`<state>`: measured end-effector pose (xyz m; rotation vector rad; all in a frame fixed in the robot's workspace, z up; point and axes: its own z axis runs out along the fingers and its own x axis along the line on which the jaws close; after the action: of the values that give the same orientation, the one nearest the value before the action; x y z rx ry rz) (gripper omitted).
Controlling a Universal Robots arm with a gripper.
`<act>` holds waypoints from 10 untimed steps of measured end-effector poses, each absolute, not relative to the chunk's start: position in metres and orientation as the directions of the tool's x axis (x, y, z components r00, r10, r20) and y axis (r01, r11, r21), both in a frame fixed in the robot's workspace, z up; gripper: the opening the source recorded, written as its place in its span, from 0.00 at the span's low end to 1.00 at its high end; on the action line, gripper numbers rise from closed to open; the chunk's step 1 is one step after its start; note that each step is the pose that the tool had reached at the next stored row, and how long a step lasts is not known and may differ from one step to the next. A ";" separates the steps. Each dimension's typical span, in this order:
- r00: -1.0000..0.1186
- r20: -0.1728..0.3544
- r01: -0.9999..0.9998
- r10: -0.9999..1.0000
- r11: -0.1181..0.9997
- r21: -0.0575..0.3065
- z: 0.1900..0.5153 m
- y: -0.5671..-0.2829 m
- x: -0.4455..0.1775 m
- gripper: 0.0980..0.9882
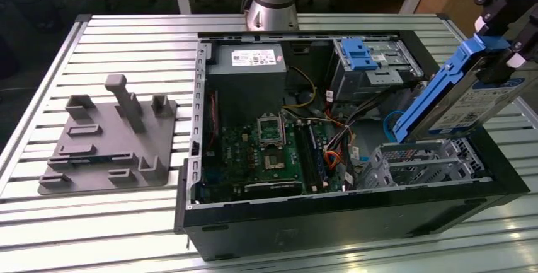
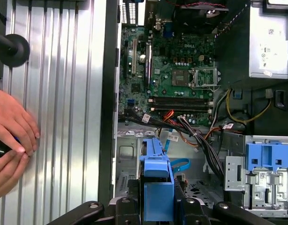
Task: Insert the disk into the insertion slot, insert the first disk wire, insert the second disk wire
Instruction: 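Insert the disk into the insertion slot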
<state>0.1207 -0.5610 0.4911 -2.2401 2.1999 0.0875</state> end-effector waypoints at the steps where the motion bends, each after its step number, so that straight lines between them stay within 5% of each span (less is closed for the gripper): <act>1: 0.017 -0.040 -0.999 -0.999 -0.019 0.039 0.491 -0.561 0.121 0.30; 10: 0.017 -0.040 -0.999 -0.999 -0.019 0.039 0.489 -0.557 0.121 0.30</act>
<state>0.1207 -0.5574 0.4887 -2.2401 2.1999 0.0876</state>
